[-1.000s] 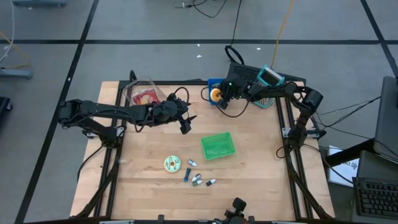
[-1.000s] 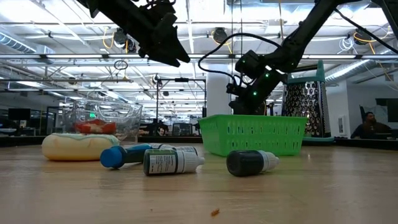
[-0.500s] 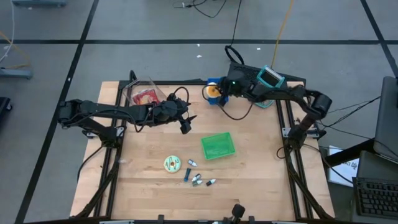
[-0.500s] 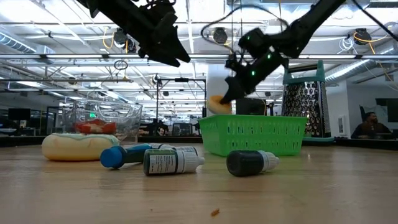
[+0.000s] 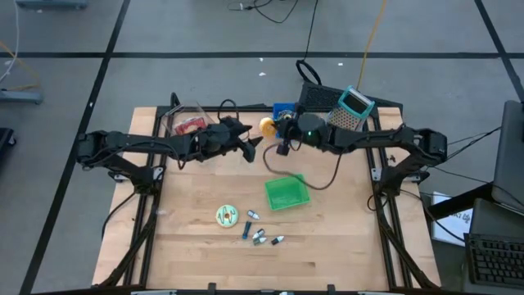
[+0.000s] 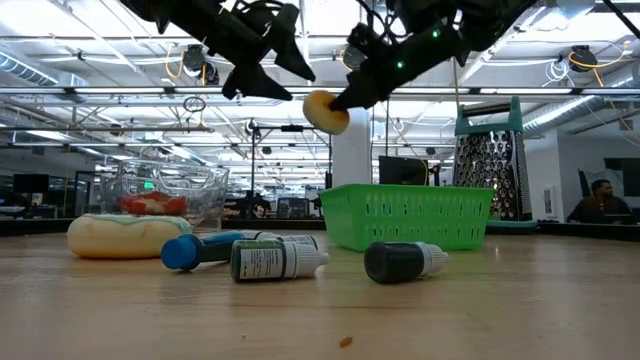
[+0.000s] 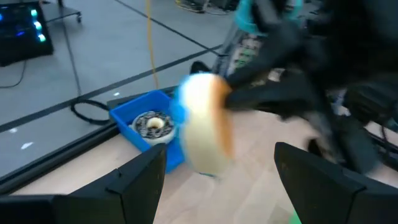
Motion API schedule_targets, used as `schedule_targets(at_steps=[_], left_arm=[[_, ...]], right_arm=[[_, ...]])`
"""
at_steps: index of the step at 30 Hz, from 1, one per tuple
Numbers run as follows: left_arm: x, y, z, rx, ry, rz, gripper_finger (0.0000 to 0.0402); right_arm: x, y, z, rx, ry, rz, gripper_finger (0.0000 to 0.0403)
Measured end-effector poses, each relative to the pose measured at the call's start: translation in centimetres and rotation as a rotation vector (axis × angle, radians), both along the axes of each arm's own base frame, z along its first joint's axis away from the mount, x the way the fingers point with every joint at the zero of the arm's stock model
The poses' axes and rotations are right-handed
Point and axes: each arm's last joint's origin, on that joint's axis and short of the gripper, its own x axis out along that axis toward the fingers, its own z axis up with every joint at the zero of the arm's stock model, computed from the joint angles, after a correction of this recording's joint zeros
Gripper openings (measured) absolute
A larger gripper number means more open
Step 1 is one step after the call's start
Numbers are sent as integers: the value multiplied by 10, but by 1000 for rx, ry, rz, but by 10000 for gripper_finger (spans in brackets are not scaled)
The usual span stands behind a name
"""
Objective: Pick & Place Food Item
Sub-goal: Put the blue donut into the blue bin
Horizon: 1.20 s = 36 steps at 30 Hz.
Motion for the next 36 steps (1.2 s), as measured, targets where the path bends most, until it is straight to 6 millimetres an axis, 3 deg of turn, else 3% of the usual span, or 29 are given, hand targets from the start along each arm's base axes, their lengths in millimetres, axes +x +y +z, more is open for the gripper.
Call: schedule_targets(at_steps=[6,20,28,36], left_arm=[[-2,9,0,-23,-12,53,298],[0,8,1,-43,-41,-17,288],[0,9,1,32,6,-56,168],[2,0,0,401,230,-236,40]], right_arm=[[5,19,4,-50,-21,-17,6],[9,28,9,-15,-98,94,6],[11,33,9,-1,-100,150,13],[6,35,8,198,-143,114,55]])
